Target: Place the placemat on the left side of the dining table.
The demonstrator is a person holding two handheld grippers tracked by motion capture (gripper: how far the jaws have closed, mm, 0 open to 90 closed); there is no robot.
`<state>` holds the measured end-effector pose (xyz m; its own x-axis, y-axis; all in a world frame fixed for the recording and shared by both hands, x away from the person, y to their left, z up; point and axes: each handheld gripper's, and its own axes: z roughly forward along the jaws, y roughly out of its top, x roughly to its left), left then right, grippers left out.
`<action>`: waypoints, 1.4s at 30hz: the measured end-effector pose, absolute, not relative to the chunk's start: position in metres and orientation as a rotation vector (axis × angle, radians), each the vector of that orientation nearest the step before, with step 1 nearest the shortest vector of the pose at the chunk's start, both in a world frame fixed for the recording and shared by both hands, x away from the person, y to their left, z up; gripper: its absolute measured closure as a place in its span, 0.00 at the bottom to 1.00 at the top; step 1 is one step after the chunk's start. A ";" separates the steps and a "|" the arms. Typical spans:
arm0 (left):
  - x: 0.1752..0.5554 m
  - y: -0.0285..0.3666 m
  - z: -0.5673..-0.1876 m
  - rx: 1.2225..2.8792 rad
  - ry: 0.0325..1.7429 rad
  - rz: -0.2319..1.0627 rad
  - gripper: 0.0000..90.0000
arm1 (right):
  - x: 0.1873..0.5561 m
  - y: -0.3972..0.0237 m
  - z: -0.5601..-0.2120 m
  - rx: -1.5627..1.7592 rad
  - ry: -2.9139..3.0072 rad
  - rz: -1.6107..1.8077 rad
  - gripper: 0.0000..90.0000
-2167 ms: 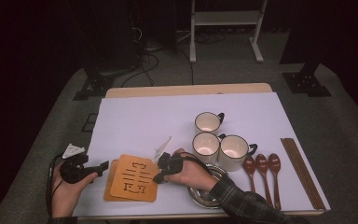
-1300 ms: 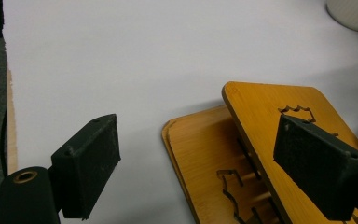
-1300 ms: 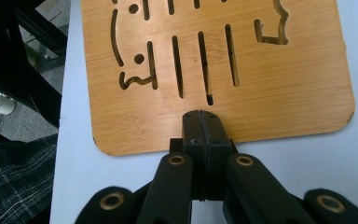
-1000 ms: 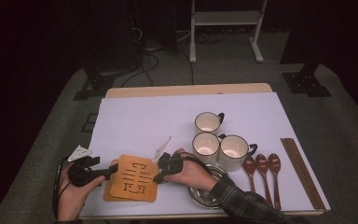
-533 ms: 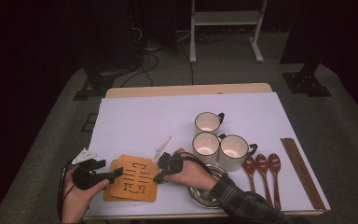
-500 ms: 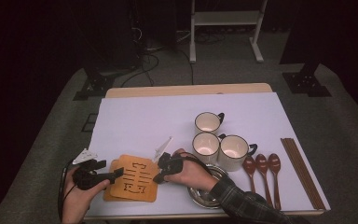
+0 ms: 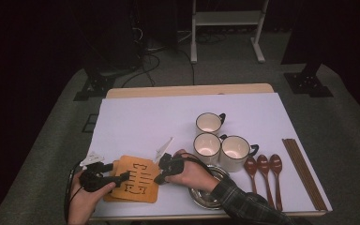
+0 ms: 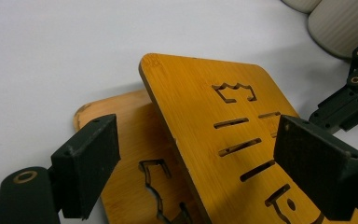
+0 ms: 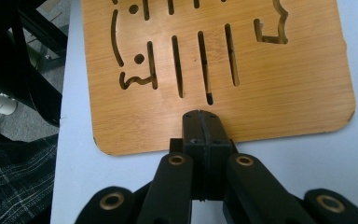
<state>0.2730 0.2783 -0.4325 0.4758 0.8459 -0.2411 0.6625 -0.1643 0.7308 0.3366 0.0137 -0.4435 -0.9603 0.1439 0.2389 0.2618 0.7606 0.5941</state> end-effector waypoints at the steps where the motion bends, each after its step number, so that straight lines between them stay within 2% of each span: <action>1: 0.273 0.278 -0.433 1.902 1.257 0.281 0.15 | 0.337 0.014 -0.443 -0.323 -2.779 -0.976 1.00; 36: 0.280 0.258 -0.443 1.965 1.200 0.168 0.17 | 0.336 0.014 -0.443 -0.316 -2.786 -0.977 1.00; 42: 0.278 0.259 -0.439 1.956 1.189 0.170 0.26 | 0.336 0.014 -0.443 -0.315 -2.786 -0.977 1.00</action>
<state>0.2784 0.2590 -0.4387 0.5449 0.7893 -0.2829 0.6783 -0.2167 0.7021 0.3355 0.0135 -0.4433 -0.9629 0.1408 0.2303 0.2538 0.7626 0.5950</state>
